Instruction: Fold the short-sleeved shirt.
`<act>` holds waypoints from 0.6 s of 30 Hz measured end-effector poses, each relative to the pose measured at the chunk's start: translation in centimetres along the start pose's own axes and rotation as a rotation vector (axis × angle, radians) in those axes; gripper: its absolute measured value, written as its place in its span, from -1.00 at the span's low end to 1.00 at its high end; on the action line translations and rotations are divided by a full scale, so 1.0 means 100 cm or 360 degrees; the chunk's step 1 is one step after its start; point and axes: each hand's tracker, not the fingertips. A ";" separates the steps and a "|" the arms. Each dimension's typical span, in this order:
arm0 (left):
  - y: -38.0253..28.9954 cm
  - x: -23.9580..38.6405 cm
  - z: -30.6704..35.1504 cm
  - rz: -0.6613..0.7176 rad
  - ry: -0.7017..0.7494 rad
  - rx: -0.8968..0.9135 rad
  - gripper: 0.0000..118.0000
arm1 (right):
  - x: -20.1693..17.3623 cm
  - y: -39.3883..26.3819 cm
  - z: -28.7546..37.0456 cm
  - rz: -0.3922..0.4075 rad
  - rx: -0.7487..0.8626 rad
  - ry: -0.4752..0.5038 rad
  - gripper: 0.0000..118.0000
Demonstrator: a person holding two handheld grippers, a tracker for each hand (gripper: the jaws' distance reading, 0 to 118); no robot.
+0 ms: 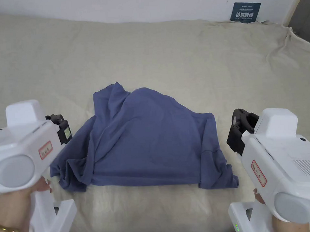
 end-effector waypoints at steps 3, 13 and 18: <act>0.007 -0.010 -0.009 0.0027 0.0051 -0.0102 -0.79 | 0.001 -0.001 -0.002 0.0002 -0.0006 -0.0004 -1.00; -0.005 -0.038 -0.042 0.0111 0.0130 -0.0568 1.00 | 0.001 -0.006 -0.008 -0.0003 -0.0056 -0.0022 -1.00; -0.020 -0.056 -0.075 0.0172 0.0249 -0.0729 1.00 | -0.002 -0.009 -0.012 0.0015 -0.0081 -0.0019 -1.00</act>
